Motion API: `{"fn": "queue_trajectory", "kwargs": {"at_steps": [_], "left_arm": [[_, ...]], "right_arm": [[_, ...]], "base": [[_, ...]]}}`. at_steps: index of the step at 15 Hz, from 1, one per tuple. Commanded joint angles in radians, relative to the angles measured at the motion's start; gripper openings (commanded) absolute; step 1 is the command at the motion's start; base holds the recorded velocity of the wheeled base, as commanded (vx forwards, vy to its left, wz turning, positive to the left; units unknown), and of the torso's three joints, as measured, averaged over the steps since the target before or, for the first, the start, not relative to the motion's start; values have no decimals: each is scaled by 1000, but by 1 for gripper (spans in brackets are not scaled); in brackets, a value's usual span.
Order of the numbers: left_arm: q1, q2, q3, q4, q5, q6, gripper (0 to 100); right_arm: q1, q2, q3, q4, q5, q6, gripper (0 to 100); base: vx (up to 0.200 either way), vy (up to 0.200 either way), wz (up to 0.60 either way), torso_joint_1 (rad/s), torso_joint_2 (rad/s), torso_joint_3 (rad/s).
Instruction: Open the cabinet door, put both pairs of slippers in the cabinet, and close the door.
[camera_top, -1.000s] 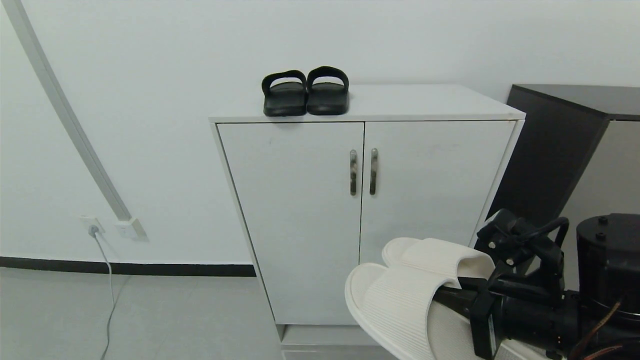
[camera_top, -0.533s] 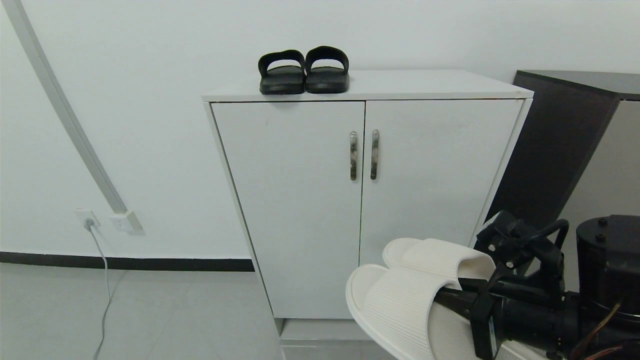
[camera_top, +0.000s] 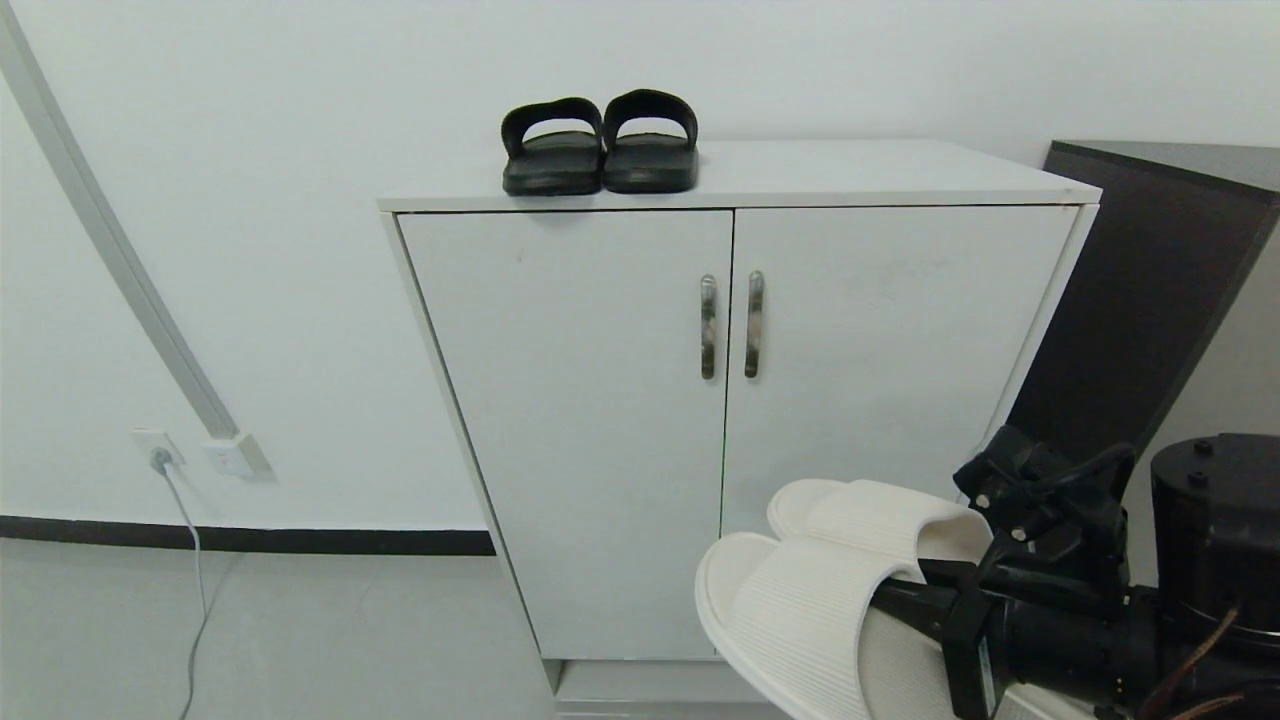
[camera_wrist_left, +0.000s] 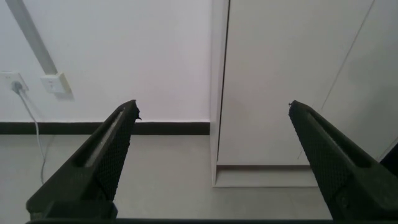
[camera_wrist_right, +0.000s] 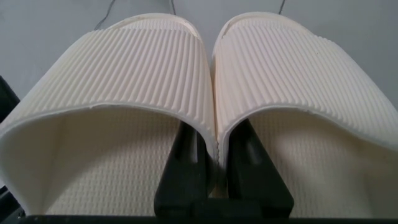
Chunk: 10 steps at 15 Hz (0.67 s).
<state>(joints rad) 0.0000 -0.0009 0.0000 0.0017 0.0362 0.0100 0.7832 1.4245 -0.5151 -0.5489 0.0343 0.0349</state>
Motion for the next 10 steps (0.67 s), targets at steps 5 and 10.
{"fn": "queue_trajectory", "kwargs": {"at_steps": [5, 10], "left_arm": [[0, 1, 0, 0, -1, 1, 100], [0, 1, 0, 0, 7, 7, 100]], "right_arm": [[7, -2, 9, 0, 6, -1, 0], [8, -4, 10, -2, 7, -20, 0]], "base": [[0, 0, -120, -1, 115, 107], [0, 0, 0, 0, 0, 0]]}}
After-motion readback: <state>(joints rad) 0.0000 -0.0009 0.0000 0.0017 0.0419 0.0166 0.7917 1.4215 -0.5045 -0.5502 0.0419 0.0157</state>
